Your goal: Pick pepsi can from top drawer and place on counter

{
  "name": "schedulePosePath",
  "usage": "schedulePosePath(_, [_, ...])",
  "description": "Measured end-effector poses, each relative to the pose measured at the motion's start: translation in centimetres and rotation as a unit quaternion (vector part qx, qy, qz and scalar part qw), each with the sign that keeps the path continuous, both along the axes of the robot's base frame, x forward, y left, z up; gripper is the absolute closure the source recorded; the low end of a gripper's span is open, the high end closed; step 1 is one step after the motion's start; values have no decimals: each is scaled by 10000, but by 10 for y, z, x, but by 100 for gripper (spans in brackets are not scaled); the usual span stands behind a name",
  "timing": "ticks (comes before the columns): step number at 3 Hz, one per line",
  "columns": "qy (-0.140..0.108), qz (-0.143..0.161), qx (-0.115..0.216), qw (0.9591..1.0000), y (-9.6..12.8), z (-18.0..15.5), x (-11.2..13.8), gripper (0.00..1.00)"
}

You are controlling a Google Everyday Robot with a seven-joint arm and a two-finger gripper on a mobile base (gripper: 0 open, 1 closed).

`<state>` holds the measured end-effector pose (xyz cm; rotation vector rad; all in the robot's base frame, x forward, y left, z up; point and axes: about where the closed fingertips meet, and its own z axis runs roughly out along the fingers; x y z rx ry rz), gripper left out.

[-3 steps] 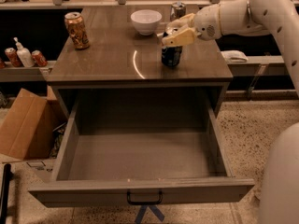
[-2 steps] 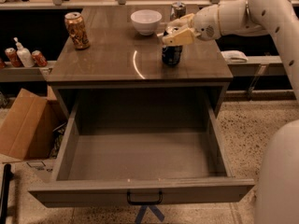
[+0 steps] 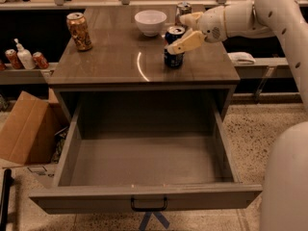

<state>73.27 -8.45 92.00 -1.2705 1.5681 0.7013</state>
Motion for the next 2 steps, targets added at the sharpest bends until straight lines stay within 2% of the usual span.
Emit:
schedulePosePath(1, [-119,-70,9,9999,-13,6,-11,0])
schedulePosePath(2, [-324,-243,-129,9991,-37,20,-33,0])
